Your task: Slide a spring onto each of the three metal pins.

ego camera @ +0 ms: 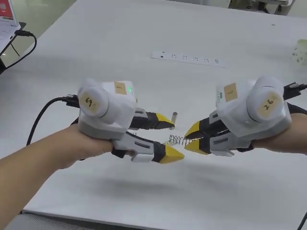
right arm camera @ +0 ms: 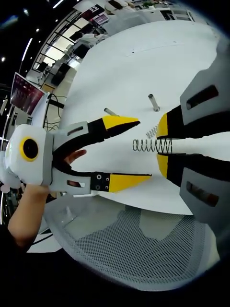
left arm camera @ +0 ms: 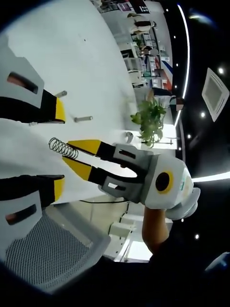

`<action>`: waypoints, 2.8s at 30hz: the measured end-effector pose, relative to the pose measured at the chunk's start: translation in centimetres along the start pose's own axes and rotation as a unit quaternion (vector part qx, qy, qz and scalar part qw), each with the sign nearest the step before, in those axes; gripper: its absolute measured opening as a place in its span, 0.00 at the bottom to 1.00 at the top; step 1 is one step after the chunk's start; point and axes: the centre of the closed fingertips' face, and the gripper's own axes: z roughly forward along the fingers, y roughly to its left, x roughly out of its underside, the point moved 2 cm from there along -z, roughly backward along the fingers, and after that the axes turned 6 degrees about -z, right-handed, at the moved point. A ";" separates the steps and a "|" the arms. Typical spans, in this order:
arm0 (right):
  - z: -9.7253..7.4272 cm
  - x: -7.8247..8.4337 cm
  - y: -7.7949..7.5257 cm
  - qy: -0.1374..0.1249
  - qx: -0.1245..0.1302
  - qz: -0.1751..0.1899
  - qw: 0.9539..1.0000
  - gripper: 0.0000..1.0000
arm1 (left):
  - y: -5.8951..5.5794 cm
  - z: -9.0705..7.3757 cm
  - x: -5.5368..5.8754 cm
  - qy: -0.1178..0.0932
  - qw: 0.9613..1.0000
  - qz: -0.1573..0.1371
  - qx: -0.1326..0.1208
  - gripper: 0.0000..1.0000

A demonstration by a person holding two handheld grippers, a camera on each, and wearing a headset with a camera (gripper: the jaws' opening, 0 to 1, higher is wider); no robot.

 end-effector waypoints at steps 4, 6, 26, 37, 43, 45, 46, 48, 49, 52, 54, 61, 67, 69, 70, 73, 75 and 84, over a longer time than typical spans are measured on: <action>-0.2 0.0 0.0 -0.002 0.000 -0.003 1.000 0.08 | 0.1 0.0 0.1 0.002 1.000 0.001 0.001 0.29; -0.3 -0.1 0.0 -0.003 0.000 -0.003 1.000 0.08 | 0.1 0.0 0.3 0.006 1.000 0.004 0.002 0.27; -0.6 -0.6 0.3 -0.015 -0.004 -0.005 1.000 0.08 | -0.3 0.2 -0.1 -0.002 1.000 0.012 0.007 0.08; -0.6 -0.6 0.4 -0.018 -0.005 -0.005 1.000 0.08 | -0.2 0.2 0.1 -0.001 1.000 0.016 0.005 0.06; -0.6 -0.6 0.3 -0.022 -0.004 -0.004 1.000 0.08 | -0.1 0.2 0.1 -0.002 1.000 0.022 0.004 0.05; -0.6 -0.6 0.4 -0.022 -0.004 -0.003 1.000 0.08 | -0.2 0.2 0.1 -0.002 1.000 0.023 0.006 0.05; -0.6 -0.6 0.4 -0.023 -0.005 -0.005 1.000 0.08 | -0.2 0.2 0.1 -0.001 1.000 0.024 0.006 0.04; -0.6 -0.6 0.5 -0.024 -0.005 -0.006 1.000 0.08 | -0.3 0.1 0.2 0.000 1.000 0.024 0.008 0.04; -0.5 -0.6 0.5 -0.024 -0.006 -0.008 1.000 0.08 | -0.3 0.1 0.2 0.001 1.000 0.025 0.009 0.04; -0.5 -0.7 0.6 -0.025 -0.007 -0.009 1.000 0.08 | -0.4 0.0 0.3 0.003 1.000 0.027 0.010 0.03; -0.4 -0.6 0.6 -0.024 -0.006 -0.014 1.000 0.09 | -0.5 0.0 0.2 0.000 1.000 0.021 0.011 0.02; -0.5 -0.8 0.7 -0.027 -0.007 -0.012 1.000 0.09 | -0.7 -0.1 0.2 0.002 1.000 0.022 0.015 0.02; -0.6 -0.9 0.8 -0.034 -0.006 -0.008 0.999 0.09 | -0.8 -0.2 0.1 0.000 1.000 0.018 0.018 0.02; -0.6 -0.9 0.8 -0.035 -0.007 -0.010 0.999 0.09 | -0.9 -0.2 0.1 0.001 1.000 0.016 0.019 0.02; -0.6 -0.9 0.9 -0.035 -0.007 -0.013 0.999 0.09 | -0.9 -0.2 0.1 0.002 1.000 0.016 0.021 0.02; -0.7 -0.7 0.9 -0.033 -0.008 -0.012 0.999 0.09 | -1.0 -0.1 0.1 0.001 1.000 0.015 0.022 0.02; -0.7 -0.4 0.9 -0.031 -0.006 -0.013 0.999 0.10 | -1.1 -0.2 0.1 0.001 1.000 0.013 0.025 0.02; -1.1 0.0 0.8 -0.035 -0.005 0.003 0.999 0.09 | -0.9 -0.4 0.1 0.000 1.000 0.009 0.025 0.02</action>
